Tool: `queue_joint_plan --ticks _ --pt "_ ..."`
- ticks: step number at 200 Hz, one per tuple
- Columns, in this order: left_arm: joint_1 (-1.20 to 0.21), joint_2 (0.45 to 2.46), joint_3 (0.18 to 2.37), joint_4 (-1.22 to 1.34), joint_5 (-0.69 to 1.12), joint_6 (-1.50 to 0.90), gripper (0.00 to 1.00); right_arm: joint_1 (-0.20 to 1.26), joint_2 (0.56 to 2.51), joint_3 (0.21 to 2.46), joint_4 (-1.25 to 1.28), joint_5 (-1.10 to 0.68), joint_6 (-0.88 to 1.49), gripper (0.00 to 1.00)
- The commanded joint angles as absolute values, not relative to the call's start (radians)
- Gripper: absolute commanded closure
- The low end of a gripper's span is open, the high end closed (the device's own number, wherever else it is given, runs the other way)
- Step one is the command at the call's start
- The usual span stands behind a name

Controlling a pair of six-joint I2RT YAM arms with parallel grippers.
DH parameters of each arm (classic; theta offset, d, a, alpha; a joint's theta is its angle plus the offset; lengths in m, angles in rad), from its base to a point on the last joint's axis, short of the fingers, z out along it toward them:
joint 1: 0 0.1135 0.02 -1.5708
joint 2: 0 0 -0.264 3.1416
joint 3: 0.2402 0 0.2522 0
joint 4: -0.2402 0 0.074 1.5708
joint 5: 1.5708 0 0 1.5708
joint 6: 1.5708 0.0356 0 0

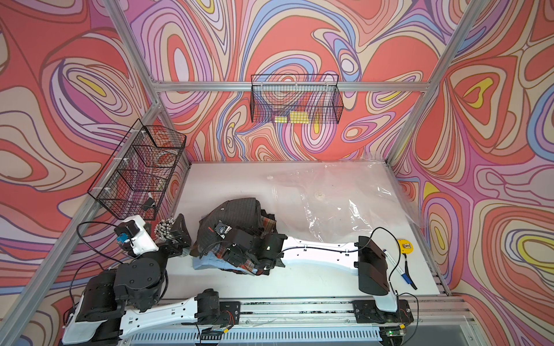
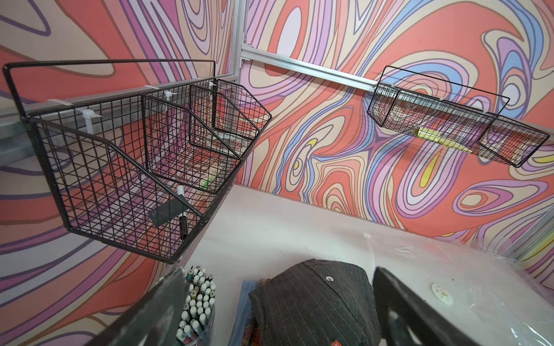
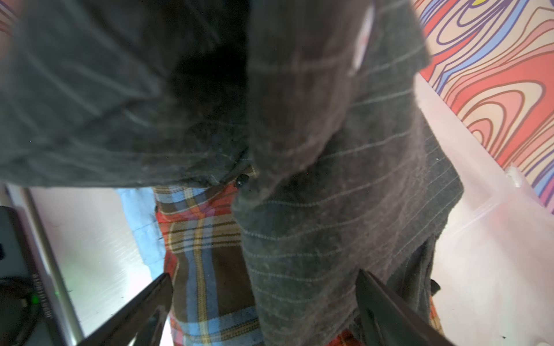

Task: Take the shirt out of the vacuum bag
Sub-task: Adjust the shirt at the center of the board.

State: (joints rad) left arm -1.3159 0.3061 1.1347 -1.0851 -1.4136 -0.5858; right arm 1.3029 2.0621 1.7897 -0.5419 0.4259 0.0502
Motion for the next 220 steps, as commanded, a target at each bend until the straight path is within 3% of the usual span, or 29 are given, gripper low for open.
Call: queue_joint_plan --ticks 1,42,88,114,220 --pt "-1.318 0.311 1.117 -1.059 -1.448 -0.552 0.01 1.302 2.083 1.815 -0.532 0.534 0.002 0.07" --pt "-1.318 0.293 1.103 -1.044 -1.453 -0.54 0.01 1.3 2.143 1.866 -0.545 0.66 -0.052 0.2" --pt "-1.318 0.275 1.1 -1.037 -1.456 -0.526 0.01 1.3 2.147 1.867 -0.523 0.695 -0.08 0.76" --pt "-1.319 0.266 1.098 -1.037 -1.455 -0.528 0.01 1.299 2.131 1.85 -0.525 0.707 -0.077 1.0" --pt "-1.318 0.25 1.076 -1.026 -1.454 -0.522 0.01 1.302 1.999 1.758 -0.592 0.977 -0.302 1.0"
